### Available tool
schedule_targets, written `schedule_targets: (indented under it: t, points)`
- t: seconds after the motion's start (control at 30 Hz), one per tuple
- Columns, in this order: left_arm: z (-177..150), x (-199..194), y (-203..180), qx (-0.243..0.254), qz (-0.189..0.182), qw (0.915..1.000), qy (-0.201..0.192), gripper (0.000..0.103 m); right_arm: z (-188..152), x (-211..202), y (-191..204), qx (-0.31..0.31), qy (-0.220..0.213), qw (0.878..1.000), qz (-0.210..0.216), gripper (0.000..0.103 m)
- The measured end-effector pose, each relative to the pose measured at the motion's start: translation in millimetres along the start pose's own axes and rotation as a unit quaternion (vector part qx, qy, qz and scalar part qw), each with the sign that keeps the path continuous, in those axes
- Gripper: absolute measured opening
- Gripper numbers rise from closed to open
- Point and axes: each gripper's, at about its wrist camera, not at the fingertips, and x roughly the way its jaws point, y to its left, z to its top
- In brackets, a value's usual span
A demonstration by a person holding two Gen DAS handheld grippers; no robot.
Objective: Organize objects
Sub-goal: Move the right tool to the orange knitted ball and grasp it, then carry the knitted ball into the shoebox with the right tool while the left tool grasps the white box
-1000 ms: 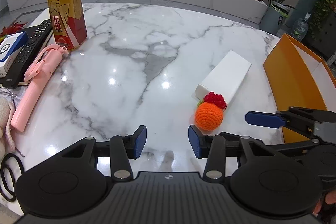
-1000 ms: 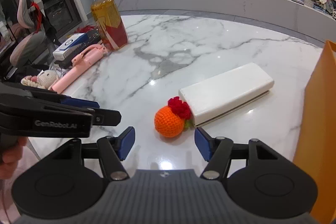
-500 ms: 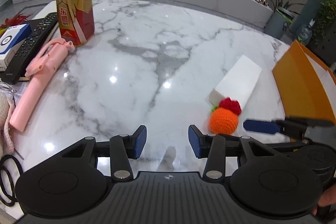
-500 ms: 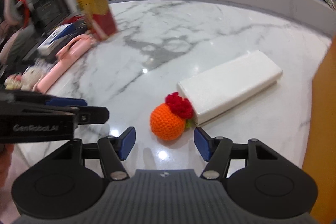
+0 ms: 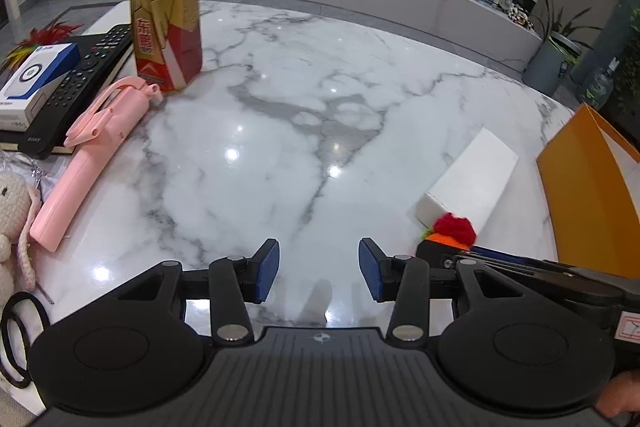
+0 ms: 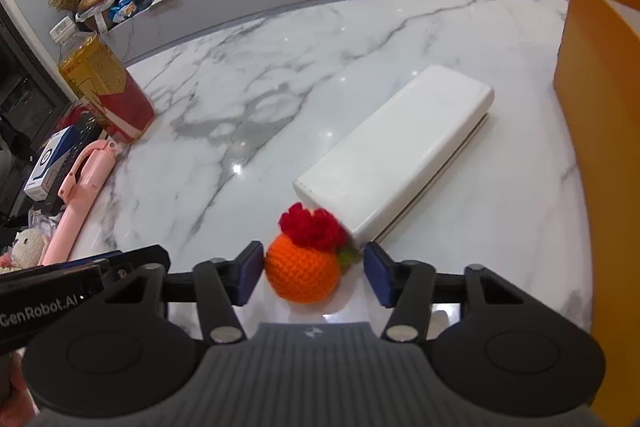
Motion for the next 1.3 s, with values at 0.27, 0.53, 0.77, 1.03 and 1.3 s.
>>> schedule_targets:
  t: [0.27, 0.53, 0.77, 1.03, 1.3]
  points:
    - [-8, 0, -15, 0.023, -0.011, 0.9997, 0.008, 0.051, -6, -10, -3, -0.042, 0.022, 0.999, 0.006, 0.044]
    - [-18, 2, -34, 0.054, -0.024, 0.998, 0.025, 0.051, -19, -28, -9, -0.112, 0.037, 0.993, -0.015, 0.044]
    - [-19, 1, -35, 0.048, -0.018, 0.9984, 0.024, 0.051, -22, -27, -8, -0.132, 0.029, 0.991, -0.008, 0.047]
    - [-14, -2, -33, 0.045, -0.012, 0.9987, 0.021, 0.051, -17, -21, -2, -0.14, 0.021, 0.99, 0.004, 0.044]
    - [-4, -17, -47, 0.069, -0.044, 0.9966, -0.006, 0.051, -9, -50, -4, -0.151, 0.004, 0.989, 0.008, 0.043]
